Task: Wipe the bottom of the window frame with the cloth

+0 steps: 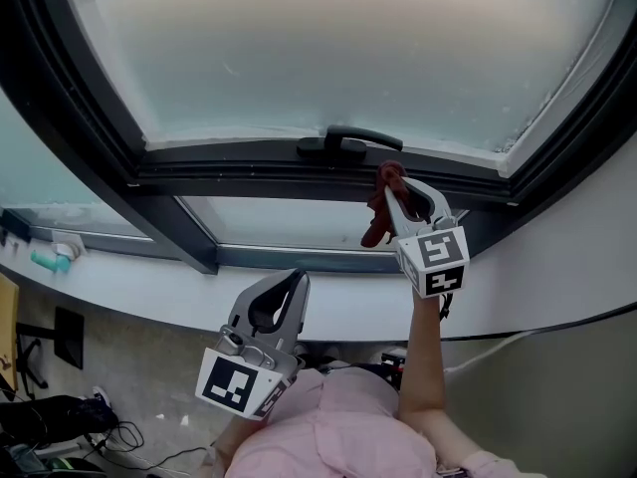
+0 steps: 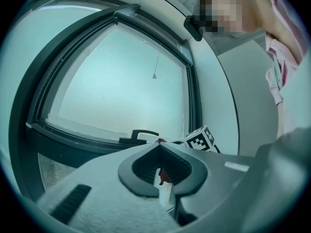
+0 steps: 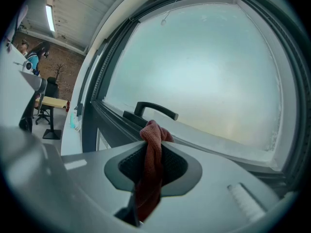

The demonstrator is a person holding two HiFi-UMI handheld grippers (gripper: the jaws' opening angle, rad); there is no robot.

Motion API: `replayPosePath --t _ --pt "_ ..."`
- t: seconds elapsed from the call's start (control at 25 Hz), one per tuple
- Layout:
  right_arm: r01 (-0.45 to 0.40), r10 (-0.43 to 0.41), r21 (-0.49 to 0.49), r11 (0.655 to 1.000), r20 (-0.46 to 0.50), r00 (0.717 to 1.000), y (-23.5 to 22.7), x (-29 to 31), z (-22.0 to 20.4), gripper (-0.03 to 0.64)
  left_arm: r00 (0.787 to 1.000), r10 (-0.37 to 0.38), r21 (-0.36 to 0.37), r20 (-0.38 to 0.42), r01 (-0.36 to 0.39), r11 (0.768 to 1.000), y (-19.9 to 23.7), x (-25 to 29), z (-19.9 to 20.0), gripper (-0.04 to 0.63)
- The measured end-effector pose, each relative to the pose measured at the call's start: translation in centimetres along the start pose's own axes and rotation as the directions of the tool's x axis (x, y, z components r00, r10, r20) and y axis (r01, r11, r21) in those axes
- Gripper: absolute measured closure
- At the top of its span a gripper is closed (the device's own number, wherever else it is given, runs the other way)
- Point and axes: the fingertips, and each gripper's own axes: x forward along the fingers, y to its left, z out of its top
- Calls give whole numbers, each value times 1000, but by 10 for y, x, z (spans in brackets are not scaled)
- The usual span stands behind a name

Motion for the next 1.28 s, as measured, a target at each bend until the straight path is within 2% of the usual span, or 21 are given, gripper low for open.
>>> replayPosePath --t 0.48,0.96,1.28 --pt "4 -4 7 1000 24 1000 -29 -17 -12 546 999 -29 1 14 29 1000 -28 26 -11 598" --pt "18 -19 28 999 33 999 -51 -29 -20 546 1000 -18 4 10 18 1000 -39 35 -13 598" --pt "64 -66 55 996 35 997 -75 -43 -31 546 1000 -13 9 12 13 1000 -47 37 -16 598"
